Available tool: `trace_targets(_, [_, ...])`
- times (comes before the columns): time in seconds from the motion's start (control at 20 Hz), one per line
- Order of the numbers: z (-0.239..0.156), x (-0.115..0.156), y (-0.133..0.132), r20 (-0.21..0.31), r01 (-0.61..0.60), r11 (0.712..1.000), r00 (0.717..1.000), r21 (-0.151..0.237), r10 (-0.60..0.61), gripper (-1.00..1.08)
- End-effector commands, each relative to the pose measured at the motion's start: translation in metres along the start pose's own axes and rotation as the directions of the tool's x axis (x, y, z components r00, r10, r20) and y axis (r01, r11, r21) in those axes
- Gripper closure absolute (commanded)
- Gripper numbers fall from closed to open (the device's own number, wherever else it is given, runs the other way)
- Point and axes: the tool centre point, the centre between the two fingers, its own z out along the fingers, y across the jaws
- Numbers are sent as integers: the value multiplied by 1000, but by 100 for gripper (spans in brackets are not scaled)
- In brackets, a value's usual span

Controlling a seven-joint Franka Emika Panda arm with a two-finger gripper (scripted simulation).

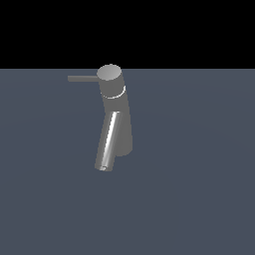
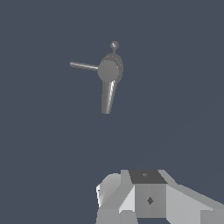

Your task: Turn on the faucet by rotating a designated handle.

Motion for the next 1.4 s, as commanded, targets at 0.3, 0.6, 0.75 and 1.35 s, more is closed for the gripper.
trace_targets(0.3, [4, 0, -3, -7, -24, 1000, 1000, 6, 24, 108])
trace_targets(0.6, [16, 1, -10, -25, -96, 995, 995, 24, 96, 108])
trace_targets(0.75, [25, 3, -16, -39, -149, 988, 988, 39, 151, 108])
trace_targets(1.35, [73, 20, -50, -97, -433, 892, 890, 134, 446, 108])
